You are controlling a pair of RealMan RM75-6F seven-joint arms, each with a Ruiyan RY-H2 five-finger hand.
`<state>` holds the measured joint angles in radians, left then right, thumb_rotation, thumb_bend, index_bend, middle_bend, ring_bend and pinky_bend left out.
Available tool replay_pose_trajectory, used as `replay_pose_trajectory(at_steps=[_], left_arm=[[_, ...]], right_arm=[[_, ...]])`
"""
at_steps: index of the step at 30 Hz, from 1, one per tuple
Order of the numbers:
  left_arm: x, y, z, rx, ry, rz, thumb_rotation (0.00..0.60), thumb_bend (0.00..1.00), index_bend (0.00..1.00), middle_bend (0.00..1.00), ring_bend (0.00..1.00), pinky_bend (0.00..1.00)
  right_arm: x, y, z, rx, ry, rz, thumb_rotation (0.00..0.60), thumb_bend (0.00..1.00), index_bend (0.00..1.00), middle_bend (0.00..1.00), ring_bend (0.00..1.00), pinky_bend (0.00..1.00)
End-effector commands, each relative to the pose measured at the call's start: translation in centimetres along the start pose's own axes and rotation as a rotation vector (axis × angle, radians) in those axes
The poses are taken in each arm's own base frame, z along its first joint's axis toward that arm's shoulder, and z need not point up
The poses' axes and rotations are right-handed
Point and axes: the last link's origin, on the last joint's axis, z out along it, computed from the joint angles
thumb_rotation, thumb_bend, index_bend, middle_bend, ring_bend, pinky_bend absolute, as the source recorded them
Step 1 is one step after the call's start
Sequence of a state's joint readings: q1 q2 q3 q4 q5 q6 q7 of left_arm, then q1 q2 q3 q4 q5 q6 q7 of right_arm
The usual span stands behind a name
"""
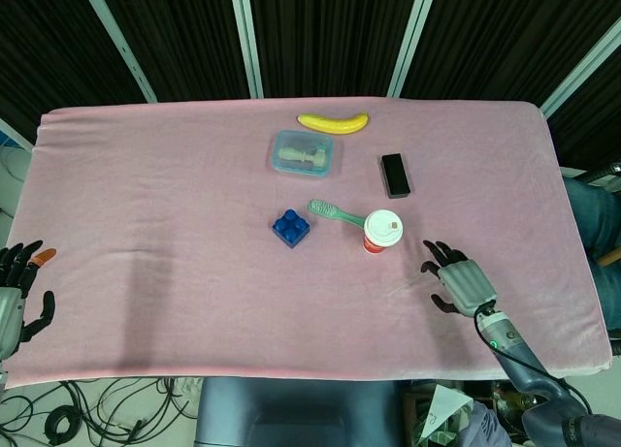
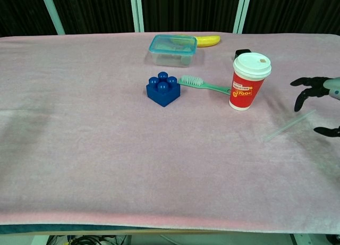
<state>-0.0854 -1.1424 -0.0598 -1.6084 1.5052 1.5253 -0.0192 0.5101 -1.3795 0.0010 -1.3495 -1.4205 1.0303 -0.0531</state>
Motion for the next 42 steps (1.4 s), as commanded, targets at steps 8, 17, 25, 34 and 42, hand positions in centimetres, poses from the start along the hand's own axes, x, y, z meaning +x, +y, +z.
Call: replay_pose_trajectory(at_steps=[8,17,25,34,42], left_arm=[[0.0,0.0,0.0,0.005,-0.002,0.0,0.6,0.58,0.19,0.08,0.02,0.0],[-0.1,0.0,0.1,0.007,-0.001,0.001,0.6,0.58,0.19,0.08,0.02,0.0],[0.0,-0.1,0.1,0.012,0.002,0.002,0.6,0.58,0.19,0.08,0.02,0.0],[0.0,-0.1,0.1,0.013,0.002,0.002,0.6,0.58,0.19,0.08,0.02,0.0],[0.0,-0.1,0.1,0.014,0.002,0.003,0.6,0.58,0.19,0.08,0.02,0.0]], right_arm=[[-1.3,-0.9,1.5,0.019,-0.02,0.045,0.6,0.29,0.38,0.0,0.02,0.18],[-1.1,-1.8,2.8,0.037,0.012,0.079,0.6,0.29,0.39,0.0,0.02,0.18],[-1.5,-2.4,3.8,0.047,-0.005,0.076,0.6,0.3,0.44,0.0,0.02,0.18],[-1.9,-2.5,4.0,0.051,-0.026,0.067,0.6,0.3,0.47,0.0,0.02,0.18],[-2.4,-2.5,4.0,0.05,-0.044,0.059,0.6,0.3,0.49,0.0,0.02,0.18]])
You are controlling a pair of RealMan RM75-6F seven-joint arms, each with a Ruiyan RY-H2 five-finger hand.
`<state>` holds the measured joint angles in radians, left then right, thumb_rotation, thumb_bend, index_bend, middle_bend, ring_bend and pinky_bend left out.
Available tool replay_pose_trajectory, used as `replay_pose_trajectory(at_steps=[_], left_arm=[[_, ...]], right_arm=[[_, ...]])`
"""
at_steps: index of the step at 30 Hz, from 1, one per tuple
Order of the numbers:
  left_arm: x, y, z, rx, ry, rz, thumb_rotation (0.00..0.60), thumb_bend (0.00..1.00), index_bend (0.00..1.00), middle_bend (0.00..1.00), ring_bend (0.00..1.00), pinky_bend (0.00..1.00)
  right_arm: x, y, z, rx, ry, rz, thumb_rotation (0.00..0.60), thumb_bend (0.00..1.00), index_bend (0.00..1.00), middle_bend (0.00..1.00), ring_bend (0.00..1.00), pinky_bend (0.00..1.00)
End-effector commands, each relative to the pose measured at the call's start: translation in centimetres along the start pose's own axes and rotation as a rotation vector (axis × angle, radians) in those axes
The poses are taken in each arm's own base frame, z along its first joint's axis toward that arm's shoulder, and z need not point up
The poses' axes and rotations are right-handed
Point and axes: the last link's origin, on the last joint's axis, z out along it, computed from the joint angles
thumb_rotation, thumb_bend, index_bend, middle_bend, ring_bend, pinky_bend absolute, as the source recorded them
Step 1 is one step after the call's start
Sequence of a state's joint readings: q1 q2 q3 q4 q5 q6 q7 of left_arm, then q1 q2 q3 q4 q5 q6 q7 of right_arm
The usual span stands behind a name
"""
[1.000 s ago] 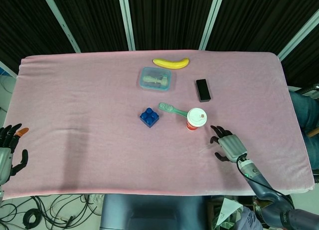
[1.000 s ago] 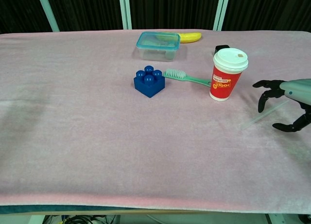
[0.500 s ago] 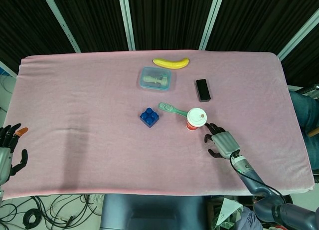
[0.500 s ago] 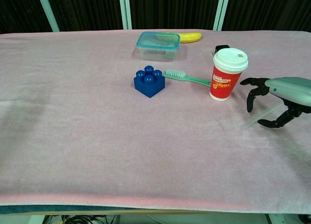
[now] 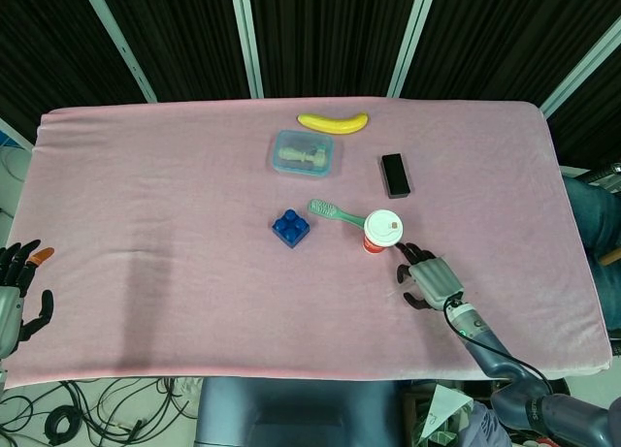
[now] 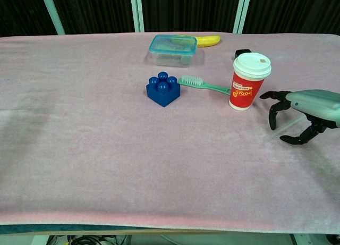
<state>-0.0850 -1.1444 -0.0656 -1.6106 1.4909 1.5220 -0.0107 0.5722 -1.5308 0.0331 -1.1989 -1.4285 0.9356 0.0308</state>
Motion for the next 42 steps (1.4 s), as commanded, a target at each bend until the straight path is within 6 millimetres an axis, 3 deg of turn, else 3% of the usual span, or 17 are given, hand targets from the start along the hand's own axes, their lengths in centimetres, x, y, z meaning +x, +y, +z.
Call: replay_pose_trajectory(at_steps=[1,42], left_arm=[[0.0,-0.01,0.0,0.0,0.0,0.0,0.6,0.58,0.19,0.08,0.02,0.0],[-0.03,-0.03,0.0,0.002,-0.005,-0.001,0.6,0.58,0.19,0.08,0.02,0.0]], right_arm=[[-0.19,-0.01,0.08,0.0,-0.006,-0.005,0.6,0.3,0.49,0.0,0.02,0.18],[-0.42,-0.61,0.6,-0.016,-0.004,0.001,0.6,0.31,0.54,0.0,0.02,0.18]])
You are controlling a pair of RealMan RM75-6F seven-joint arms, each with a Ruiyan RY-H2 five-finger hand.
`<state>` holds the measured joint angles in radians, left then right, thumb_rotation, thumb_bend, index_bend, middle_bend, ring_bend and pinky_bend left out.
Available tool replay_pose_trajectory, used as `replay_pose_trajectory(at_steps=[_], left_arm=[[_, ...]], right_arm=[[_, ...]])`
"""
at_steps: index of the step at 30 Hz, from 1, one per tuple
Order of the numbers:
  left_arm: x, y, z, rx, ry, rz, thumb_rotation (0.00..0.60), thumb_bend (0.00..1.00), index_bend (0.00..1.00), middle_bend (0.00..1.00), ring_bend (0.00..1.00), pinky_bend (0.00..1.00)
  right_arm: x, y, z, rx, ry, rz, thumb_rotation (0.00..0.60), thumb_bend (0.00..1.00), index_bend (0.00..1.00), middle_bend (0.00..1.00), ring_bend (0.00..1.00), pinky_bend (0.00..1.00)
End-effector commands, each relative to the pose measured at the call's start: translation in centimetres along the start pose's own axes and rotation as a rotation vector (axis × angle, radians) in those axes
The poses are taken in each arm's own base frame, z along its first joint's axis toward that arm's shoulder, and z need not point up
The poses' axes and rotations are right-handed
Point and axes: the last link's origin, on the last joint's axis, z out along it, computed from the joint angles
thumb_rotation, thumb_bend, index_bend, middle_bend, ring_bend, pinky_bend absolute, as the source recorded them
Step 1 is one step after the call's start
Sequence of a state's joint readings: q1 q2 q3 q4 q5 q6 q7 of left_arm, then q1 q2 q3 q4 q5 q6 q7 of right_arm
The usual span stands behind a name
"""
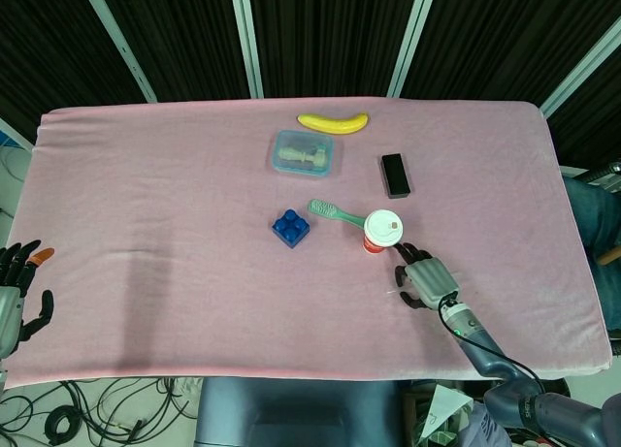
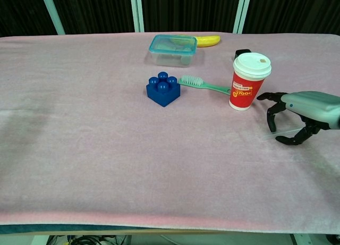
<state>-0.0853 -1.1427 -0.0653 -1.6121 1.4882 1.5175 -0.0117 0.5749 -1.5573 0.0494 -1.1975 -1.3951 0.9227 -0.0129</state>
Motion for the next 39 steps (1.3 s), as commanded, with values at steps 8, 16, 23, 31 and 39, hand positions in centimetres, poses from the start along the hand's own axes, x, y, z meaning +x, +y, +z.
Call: replay_pose_trajectory(at_steps=[8,16,23,31,39], left_arm=[[0.0,0.01,-0.02,0.0,0.0,0.0,0.6,0.58,0.19,0.08,0.02,0.0],[-0.04,0.01,-0.03,0.001,-0.002,0.0,0.6,0.58,0.19,0.08,0.02,0.0],[-0.04,0.01,-0.05,0.001,-0.002,0.001,0.6,0.58,0.19,0.08,0.02,0.0],[-0.04,0.0,-0.05,0.002,-0.003,0.001,0.6,0.58,0.19,0.08,0.02,0.0],[-0.02,-0.02,-0.05,0.002,-0.003,0.001,0.6,0.58,0.19,0.08,0.02,0.0]], right_arm=[[0.01,-0.05,0.13,-0.005,-0.003,-0.003,0.6,0.31,0.54,0.0,0.02,0.18],[0.18,0.01,0.13,-0.01,0.004,-0.002,0.6,0.31,0.51,0.0,0.02,0.18],[0.19,-0.08,0.24,-0.009,0.002,-0.004,0.6,0.31,0.5,0.0,0.02,0.18],[0.16,-0.18,0.29,-0.008,0.004,-0.007,0.6,0.32,0.58,0.0,0.02,0.18],[0.02,-0.2,0.28,-0.009,0.001,-0.006,0.6,0.35,0.61,0.0,0.02,0.18]])
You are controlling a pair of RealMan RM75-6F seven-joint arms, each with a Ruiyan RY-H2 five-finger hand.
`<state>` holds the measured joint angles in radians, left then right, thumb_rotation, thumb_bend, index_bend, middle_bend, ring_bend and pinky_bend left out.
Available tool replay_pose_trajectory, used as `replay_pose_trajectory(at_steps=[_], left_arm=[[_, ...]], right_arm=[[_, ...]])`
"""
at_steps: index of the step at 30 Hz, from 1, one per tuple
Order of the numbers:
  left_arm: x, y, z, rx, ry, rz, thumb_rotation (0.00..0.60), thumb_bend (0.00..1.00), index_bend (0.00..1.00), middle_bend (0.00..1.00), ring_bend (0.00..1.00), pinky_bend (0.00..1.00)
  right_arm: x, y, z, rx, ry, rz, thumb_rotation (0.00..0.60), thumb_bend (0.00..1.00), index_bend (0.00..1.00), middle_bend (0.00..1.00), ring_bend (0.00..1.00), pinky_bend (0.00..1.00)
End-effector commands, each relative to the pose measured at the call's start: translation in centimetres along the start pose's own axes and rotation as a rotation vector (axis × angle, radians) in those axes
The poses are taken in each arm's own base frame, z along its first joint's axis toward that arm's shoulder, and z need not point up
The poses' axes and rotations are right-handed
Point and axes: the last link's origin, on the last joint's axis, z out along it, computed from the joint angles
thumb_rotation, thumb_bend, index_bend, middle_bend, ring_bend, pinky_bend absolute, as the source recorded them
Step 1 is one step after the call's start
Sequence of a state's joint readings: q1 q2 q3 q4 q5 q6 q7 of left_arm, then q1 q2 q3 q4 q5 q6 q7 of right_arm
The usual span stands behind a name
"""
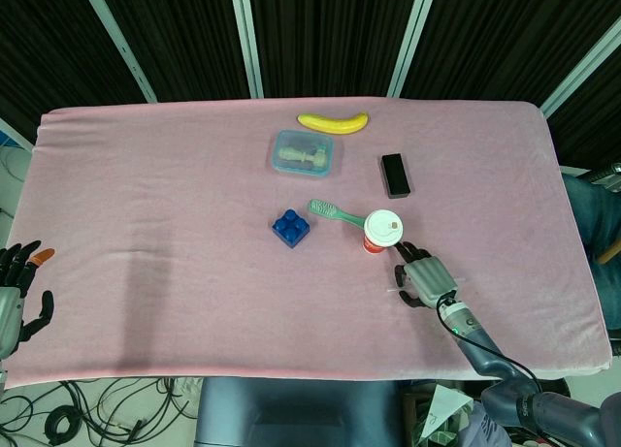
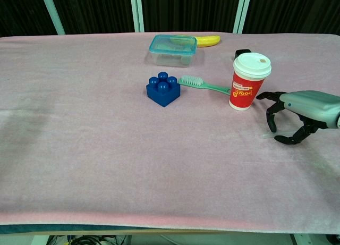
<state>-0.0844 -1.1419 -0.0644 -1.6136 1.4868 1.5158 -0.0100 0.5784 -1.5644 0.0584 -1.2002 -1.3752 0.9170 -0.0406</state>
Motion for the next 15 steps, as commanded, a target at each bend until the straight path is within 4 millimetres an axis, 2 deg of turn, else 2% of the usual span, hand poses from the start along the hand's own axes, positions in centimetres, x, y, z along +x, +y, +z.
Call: replay_pose_trajectory(at_steps=[1,15], left_arm=[[0.0,0.0,0.0,0.0,0.0,0.0,0.6,0.58,0.19,0.08,0.02,0.0],[0.0,0.0,0.0,0.0,0.001,-0.001,0.6,0.58,0.19,0.08,0.02,0.0]], right_arm=[[0.0,0.0,0.0,0.0,0.0,0.001,0.6,0.35,0.61,0.0,0.02,0.18],[1.9,0.3,-0.4,-0.004,0.052,0.052,0.6,0.36,0.62,0.0,0.02,0.18]])
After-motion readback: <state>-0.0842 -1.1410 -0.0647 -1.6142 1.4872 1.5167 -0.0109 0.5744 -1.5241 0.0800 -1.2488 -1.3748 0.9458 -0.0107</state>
